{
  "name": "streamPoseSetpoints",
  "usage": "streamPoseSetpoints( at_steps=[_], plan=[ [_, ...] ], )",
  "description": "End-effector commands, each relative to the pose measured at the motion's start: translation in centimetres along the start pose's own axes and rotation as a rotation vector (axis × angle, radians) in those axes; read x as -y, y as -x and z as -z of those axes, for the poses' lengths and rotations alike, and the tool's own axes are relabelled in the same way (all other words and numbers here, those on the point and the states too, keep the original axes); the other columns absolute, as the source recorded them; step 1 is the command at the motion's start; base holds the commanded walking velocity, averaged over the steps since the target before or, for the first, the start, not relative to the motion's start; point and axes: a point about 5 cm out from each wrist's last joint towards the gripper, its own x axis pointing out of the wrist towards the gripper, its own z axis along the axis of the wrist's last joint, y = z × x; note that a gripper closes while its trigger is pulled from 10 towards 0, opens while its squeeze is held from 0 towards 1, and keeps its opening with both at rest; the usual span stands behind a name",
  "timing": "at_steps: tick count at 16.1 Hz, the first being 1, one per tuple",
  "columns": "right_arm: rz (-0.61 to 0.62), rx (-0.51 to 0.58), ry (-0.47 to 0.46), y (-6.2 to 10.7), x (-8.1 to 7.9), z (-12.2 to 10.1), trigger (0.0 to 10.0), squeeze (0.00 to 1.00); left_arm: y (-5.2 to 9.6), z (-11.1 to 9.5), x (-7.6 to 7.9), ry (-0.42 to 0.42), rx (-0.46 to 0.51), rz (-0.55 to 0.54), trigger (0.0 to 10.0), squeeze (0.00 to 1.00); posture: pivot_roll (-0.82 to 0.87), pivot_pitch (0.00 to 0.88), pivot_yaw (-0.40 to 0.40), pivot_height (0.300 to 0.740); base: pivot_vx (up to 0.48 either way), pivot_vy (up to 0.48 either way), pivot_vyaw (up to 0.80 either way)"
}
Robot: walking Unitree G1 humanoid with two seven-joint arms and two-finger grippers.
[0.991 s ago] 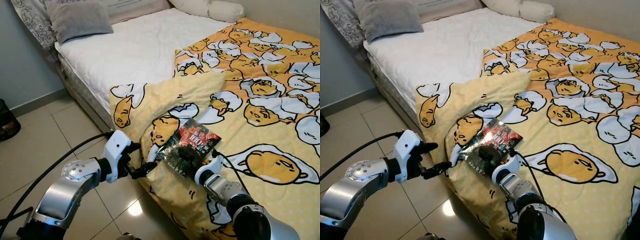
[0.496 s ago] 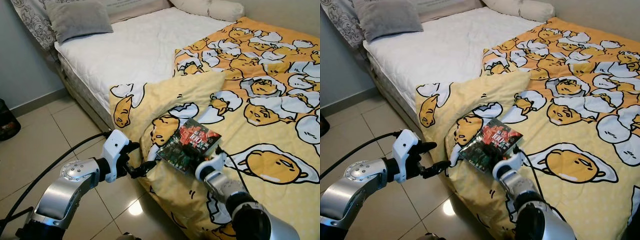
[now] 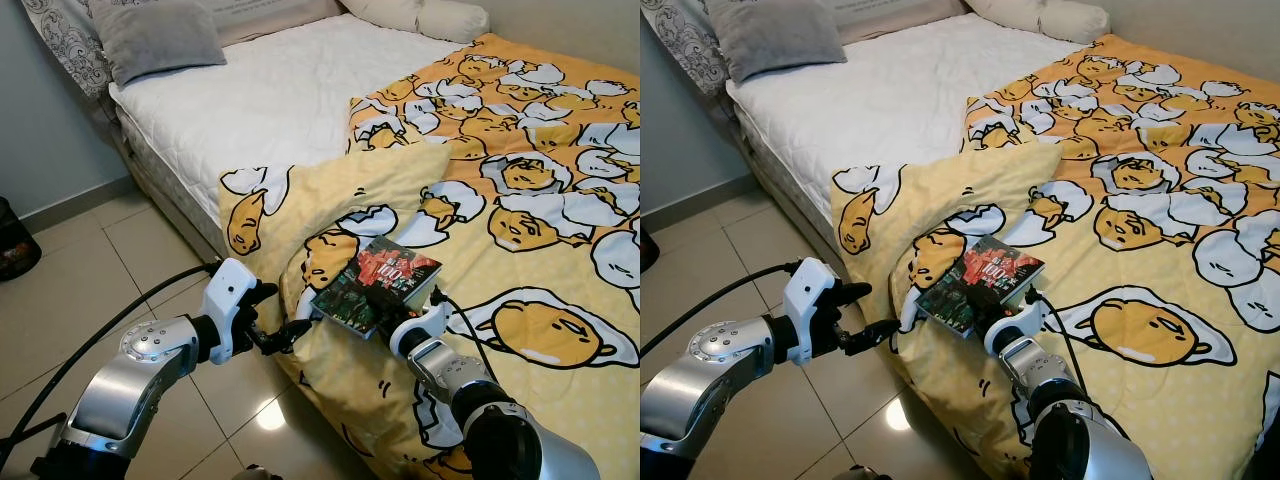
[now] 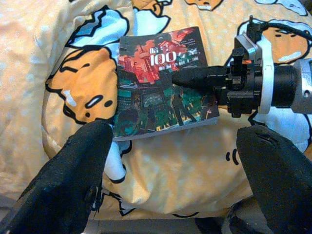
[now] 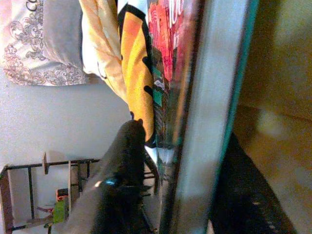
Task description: Clean up the room
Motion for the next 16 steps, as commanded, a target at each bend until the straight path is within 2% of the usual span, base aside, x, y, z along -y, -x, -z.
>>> streamPoseSetpoints(
  at_steps=[1,6,10,12,13,15,16],
  plan=[
    [-0.036,0.024,0.022,-0.2,-0.7,-0.6,0.0,0.00,0.2,0.0,-0.3,0.015,0.012,-0.019,10.0,0.00,0.03,0.000,0.060,0.740,0.000,0.000,0.00],
    [-0.059,0.036,0.048,-0.2,-0.8,-0.8,0.0,0.00,-0.2,0.0,-0.6,0.032,0.037,-0.070,10.0,0.00,0.01,0.000,0.060,0.740,0.000,0.000,0.00],
    [-0.126,0.045,0.067,0.2,-1.0,-1.8,0.0,0.00,-0.1,-0.2,-1.2,0.066,0.109,-0.156,10.0,0.00,0.00,0.000,0.059,0.740,0.000,0.000,0.00],
    [-0.263,0.006,0.168,0.6,-1.8,-2.3,0.0,0.00,0.2,0.0,-1.2,0.195,0.106,-0.106,10.0,0.00,-0.01,0.000,0.056,0.740,0.000,0.000,0.00],
    [-0.454,-0.119,0.337,1.7,-2.8,-2.4,0.0,0.00,0.5,0.0,-1.3,0.317,0.125,-0.057,10.0,0.00,-0.02,0.000,0.059,0.740,0.000,0.000,0.00],
    [-0.527,-0.179,0.377,2.4,-3.1,-2.4,0.0,0.00,0.6,0.0,-1.4,0.339,0.131,-0.040,10.0,0.00,-0.02,0.000,0.060,0.740,0.000,0.000,0.00],
    [-0.625,-0.231,0.383,3.3,-3.8,-2.9,0.0,0.00,0.7,0.0,-2.0,0.386,0.151,-0.030,10.0,0.00,-0.03,0.000,0.059,0.740,0.000,0.000,0.00]
  ],
)
